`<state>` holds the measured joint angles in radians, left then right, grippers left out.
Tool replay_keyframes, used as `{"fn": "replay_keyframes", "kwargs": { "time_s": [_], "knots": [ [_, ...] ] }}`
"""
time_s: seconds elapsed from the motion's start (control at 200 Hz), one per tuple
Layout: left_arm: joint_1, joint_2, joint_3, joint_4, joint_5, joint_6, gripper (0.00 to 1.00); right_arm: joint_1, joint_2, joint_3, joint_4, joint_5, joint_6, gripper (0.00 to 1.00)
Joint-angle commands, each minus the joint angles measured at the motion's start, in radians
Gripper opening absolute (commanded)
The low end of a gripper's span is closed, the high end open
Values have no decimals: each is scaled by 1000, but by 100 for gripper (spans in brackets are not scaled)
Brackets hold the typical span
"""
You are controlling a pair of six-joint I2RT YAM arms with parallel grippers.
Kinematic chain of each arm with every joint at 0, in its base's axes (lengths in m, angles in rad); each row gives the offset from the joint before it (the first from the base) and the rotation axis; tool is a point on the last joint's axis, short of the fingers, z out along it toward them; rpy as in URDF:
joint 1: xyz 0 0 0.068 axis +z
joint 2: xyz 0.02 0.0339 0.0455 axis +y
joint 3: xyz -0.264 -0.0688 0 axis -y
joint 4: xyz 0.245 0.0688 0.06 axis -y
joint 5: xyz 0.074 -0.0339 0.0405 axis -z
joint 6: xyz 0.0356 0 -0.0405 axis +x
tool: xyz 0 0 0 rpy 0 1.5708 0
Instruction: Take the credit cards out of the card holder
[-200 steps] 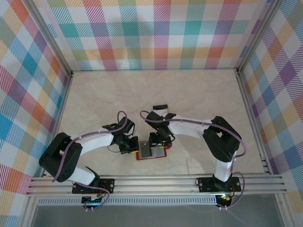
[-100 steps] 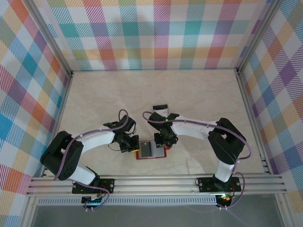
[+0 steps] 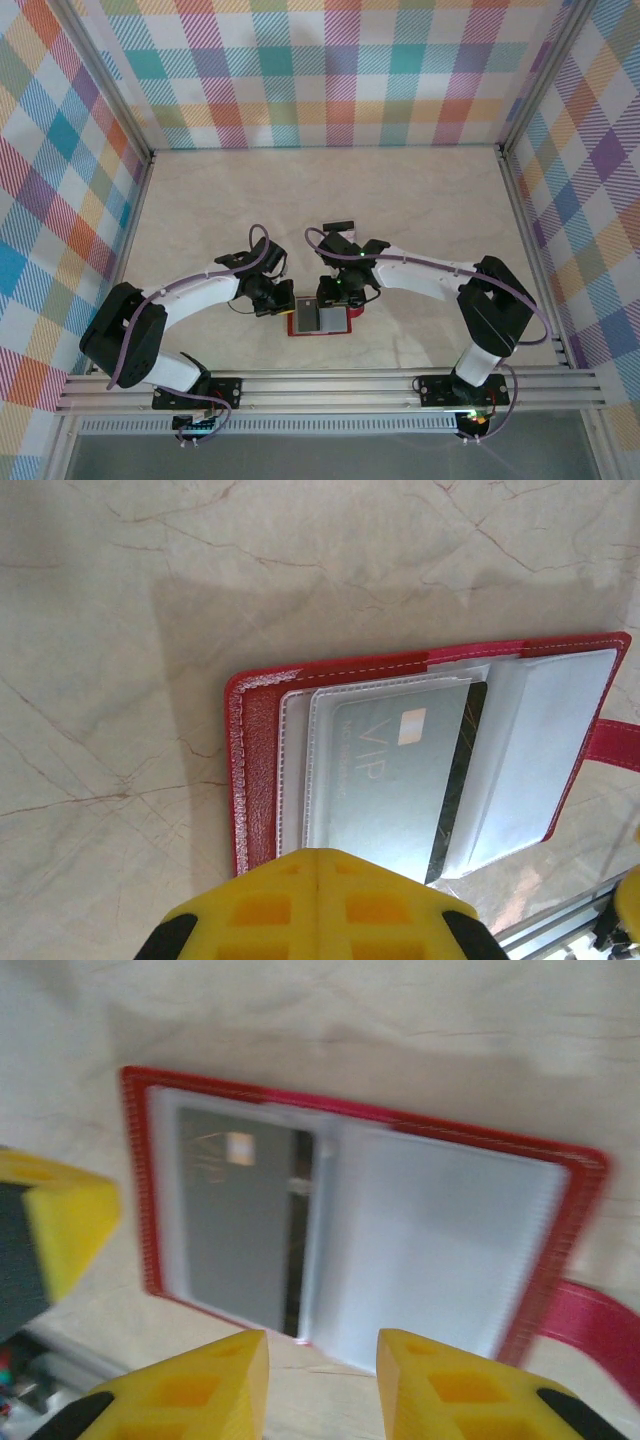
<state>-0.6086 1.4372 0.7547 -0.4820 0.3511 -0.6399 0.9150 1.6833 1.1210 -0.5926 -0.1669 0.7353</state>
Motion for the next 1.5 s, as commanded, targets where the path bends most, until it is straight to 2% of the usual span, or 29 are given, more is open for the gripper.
{"fn": "replay_keyframes", "kwargs": {
  "time_s": [0.0,0.305,0.455,0.6,1.02,1.5],
  "knots": [
    [-21,15,9,22,17,-32,0,-8,57,-21,140,-148,43,33],
    [-29,100,8,28,8,-6,0,-27,131,-65,212,-167,64,26],
    [-29,112,-5,2,-24,4,0,-27,133,-79,192,-136,54,25],
    [-29,130,-9,-8,-29,9,0,-28,139,-92,226,-158,54,24],
    [-31,142,-9,-22,-35,18,0,-39,57,-203,429,-229,129,21],
    [-40,144,3,-38,-44,13,0,-82,-16,-396,814,-336,239,19]
  ]
}}
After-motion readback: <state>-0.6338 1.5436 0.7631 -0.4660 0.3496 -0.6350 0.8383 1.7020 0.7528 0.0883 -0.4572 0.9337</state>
